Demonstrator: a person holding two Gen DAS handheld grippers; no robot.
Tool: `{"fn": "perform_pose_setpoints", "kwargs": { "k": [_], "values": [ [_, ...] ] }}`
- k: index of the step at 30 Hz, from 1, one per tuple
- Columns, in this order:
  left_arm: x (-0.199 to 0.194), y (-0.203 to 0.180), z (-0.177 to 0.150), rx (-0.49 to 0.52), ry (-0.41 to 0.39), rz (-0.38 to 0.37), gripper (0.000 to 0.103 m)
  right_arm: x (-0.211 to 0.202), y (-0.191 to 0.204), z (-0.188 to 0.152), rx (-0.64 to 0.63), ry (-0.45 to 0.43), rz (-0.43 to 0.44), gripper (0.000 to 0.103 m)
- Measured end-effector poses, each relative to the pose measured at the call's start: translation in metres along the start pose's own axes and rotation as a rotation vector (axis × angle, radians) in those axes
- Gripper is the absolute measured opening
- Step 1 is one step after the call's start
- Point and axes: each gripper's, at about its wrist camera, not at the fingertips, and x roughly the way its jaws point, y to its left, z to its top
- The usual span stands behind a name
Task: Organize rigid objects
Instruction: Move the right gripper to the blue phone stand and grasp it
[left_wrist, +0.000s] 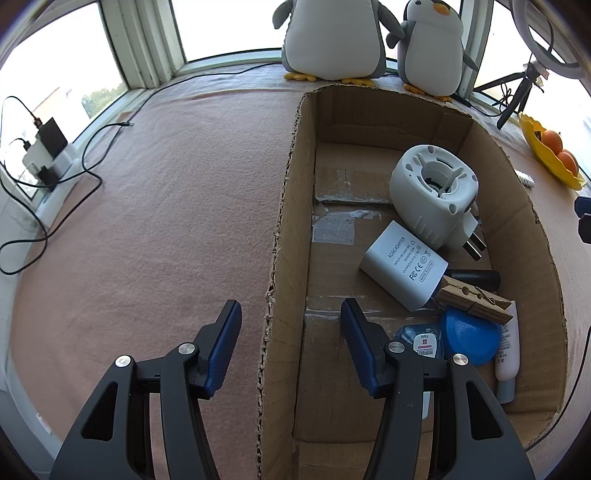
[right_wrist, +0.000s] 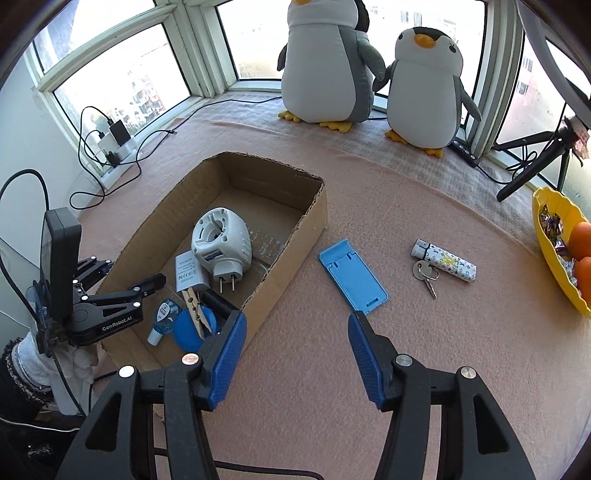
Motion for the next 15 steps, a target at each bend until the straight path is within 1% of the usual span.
{"fn": "perform_pose_setpoints", "kwargs": {
  "k": [4,8,12,15],
  "values": [
    [0.000,0.000,0.000,0.000,0.000,0.000,0.056,0.012,-0.017,-0.001,-0.011,0.022,-0.019,0.053],
    [0.000,0.000,0.000,0.001,0.000,0.000,0.056,0.024,-0.031,-0.001,-0.026,0.042,-0.018,0.053],
    [0.000,0.000,0.000,-0.001,0.000,0.000,0.056,0.034,-0.038,0.005,-0.040,0.057,0.002,0.053],
    [0.000,0.000,-0.001,-0.001,0.002,0.001,0.056,0.044,-0.037,0.010,-0.069,0.069,-0.003,0.053]
  ]
}}
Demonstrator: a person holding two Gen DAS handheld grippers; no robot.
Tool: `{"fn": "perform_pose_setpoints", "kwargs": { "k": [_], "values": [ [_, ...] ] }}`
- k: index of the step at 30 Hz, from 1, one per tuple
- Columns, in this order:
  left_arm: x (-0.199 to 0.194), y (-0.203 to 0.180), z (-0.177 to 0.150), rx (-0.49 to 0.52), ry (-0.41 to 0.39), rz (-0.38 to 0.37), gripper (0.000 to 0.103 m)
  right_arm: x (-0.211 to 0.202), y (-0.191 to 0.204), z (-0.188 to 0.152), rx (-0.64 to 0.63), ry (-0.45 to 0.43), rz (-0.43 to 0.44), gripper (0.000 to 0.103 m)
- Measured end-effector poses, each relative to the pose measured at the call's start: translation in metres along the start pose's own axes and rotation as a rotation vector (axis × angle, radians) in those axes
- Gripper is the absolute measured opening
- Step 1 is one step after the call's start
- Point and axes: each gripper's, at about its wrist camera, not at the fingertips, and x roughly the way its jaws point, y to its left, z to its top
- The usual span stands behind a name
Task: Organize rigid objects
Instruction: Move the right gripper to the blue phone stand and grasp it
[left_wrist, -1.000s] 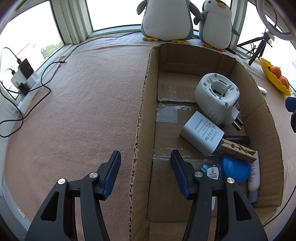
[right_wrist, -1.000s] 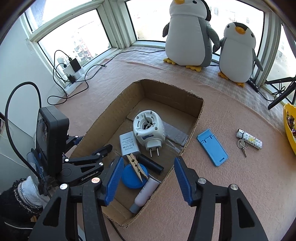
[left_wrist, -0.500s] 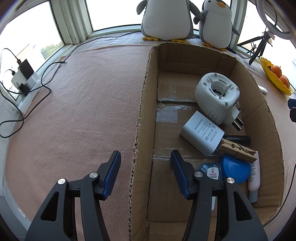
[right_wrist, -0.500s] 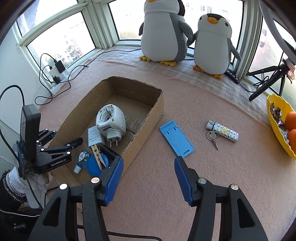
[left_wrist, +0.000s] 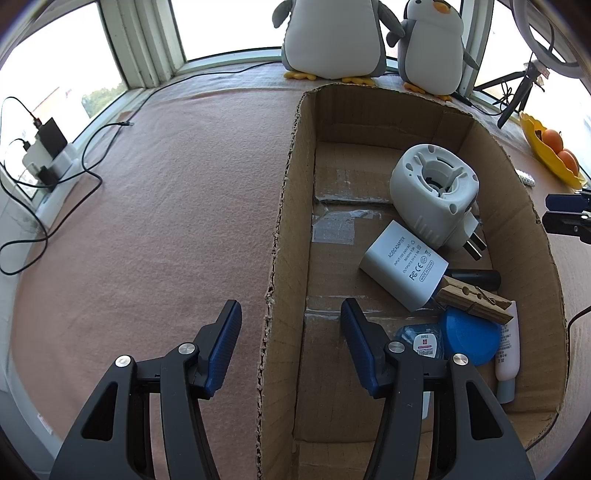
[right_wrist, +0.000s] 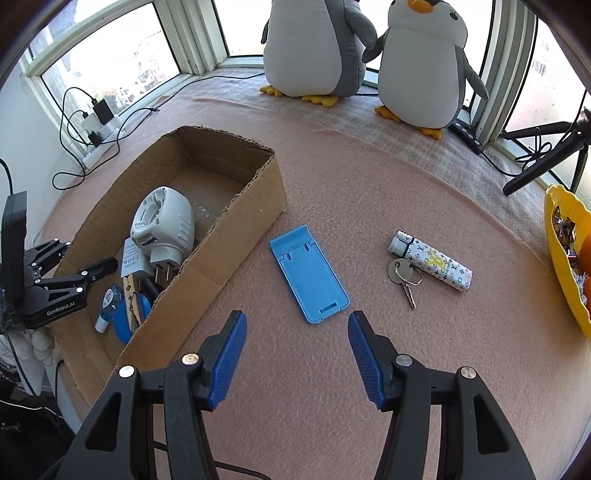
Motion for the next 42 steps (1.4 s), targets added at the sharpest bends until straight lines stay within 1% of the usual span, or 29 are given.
{"fn": "perform_pose_setpoints", "kwargs": {
  "k": [10,19,21,23,25,29,34,42],
  "values": [
    [0.001,0.002,-0.001,-0.004,0.007,-0.001,0.056,0.037,0.003,0.022,-0.104,0.053,-0.042,0.053],
    [0.001,0.003,-0.001,-0.005,0.013,0.002,0.056,0.056,0.001,0.032,-0.135,0.088,-0.050,0.053],
    [0.001,0.003,-0.001,-0.006,0.013,0.002,0.056,0.060,0.002,0.032,-0.145,0.101,-0.052,0.051],
    [0.001,0.003,-0.001,-0.006,0.013,0.002,0.056,0.061,0.002,0.032,-0.145,0.102,-0.048,0.047],
    [0.001,0.003,-0.001,-0.005,0.013,0.002,0.056,0.062,0.001,0.032,-0.137,0.105,-0.045,0.045],
    [0.000,0.003,-0.001,-0.005,0.013,0.002,0.056,0.060,-0.006,0.033,-0.095,0.111,-0.037,0.035],
    [0.000,0.003,-0.001,-0.005,0.013,0.002,0.056,0.059,-0.009,0.030,-0.040,0.106,-0.047,0.034],
    [0.000,0.003,-0.001,-0.004,0.013,0.003,0.056,0.044,-0.017,0.015,0.091,0.043,-0.044,0.034]
  ]
}}
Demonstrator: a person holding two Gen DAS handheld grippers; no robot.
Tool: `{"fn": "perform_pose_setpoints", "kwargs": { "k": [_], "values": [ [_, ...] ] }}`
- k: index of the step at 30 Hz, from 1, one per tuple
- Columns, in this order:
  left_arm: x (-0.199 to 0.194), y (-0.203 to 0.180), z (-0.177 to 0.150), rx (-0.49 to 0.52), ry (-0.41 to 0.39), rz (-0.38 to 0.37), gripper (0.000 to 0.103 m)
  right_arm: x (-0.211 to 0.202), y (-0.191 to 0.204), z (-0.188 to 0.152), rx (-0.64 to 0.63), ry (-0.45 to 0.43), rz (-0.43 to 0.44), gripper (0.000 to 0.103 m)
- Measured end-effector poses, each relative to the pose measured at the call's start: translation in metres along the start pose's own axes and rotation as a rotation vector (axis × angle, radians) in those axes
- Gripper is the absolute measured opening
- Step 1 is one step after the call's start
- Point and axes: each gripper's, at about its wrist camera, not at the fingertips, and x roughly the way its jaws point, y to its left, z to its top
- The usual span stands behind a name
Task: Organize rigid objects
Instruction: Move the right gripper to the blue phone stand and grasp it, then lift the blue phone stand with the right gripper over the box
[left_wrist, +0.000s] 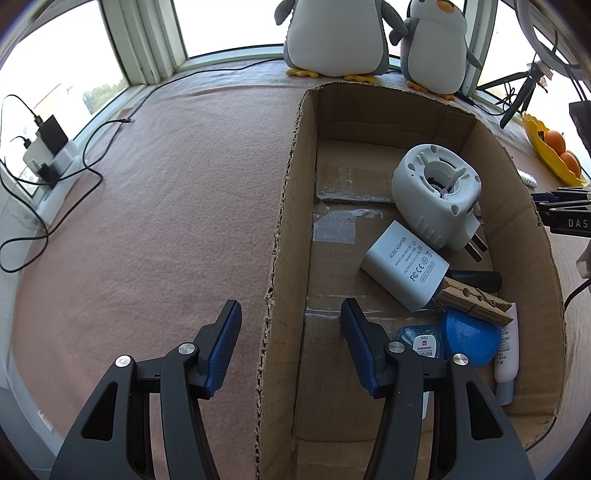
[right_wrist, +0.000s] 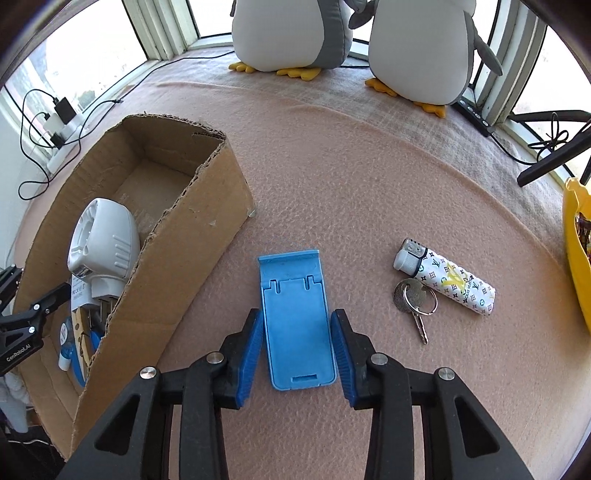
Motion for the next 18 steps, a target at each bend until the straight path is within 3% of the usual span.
{"fn": "perform_pose_setpoints", "kwargs": {
  "k": [11,18],
  "values": [
    [0.000,0.000,0.001,0.000,-0.001,-0.001,0.056,-0.062,-0.017,-0.024,0.093,-0.098,0.016,0.034],
    [0.000,-0.001,0.001,0.002,-0.001,0.001,0.056,-0.096,-0.007,-0.032,0.066,-0.117,0.002,0.034]
  ]
}}
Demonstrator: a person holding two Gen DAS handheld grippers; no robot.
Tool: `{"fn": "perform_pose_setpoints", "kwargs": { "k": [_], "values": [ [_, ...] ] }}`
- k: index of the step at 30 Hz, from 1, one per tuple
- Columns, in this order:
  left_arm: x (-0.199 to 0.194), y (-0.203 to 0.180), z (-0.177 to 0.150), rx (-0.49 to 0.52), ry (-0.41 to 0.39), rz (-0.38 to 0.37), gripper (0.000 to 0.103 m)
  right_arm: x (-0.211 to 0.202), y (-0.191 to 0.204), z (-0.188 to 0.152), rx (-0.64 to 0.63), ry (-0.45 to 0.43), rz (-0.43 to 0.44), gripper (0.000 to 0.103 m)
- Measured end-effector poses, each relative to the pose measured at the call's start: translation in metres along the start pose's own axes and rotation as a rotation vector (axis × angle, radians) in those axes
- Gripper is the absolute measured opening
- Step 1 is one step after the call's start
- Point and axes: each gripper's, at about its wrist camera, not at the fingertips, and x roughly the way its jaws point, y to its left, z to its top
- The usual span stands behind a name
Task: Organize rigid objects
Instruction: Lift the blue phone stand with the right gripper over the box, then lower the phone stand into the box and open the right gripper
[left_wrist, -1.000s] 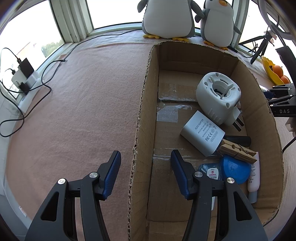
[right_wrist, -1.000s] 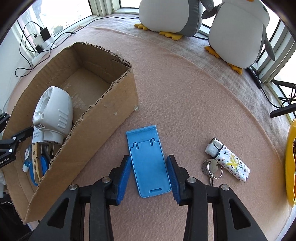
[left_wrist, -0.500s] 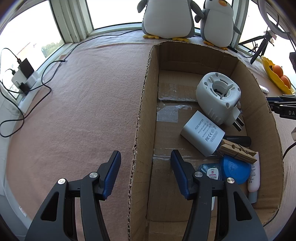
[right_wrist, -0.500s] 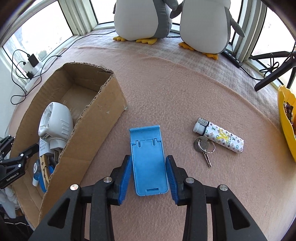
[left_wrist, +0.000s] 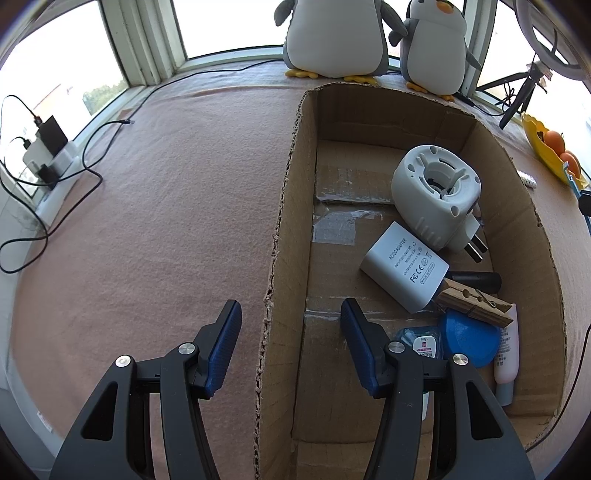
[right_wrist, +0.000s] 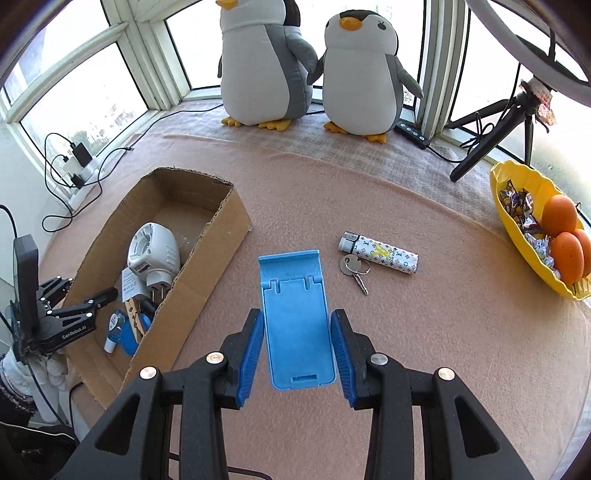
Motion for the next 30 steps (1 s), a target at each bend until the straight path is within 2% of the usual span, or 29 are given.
{"fn": "perform_pose_setpoints", "kwargs": {
  "k": [14,22,30],
  "values": [
    [-0.001,-0.003,0.000,-0.006,-0.005,0.001,0.056,-0.028,0.085,0.007,-0.166,-0.024,0.076,0.034],
    [-0.002,-0.003,-0.001,-0.003,-0.010,0.006,0.056,-0.023,0.127,0.010,-0.248,-0.027,0.103,0.034],
    [-0.002,-0.003,-0.001,-0.003,-0.012,0.006,0.056,-0.014,0.153,0.011,-0.291,-0.023,0.115,0.034]
  ]
}}
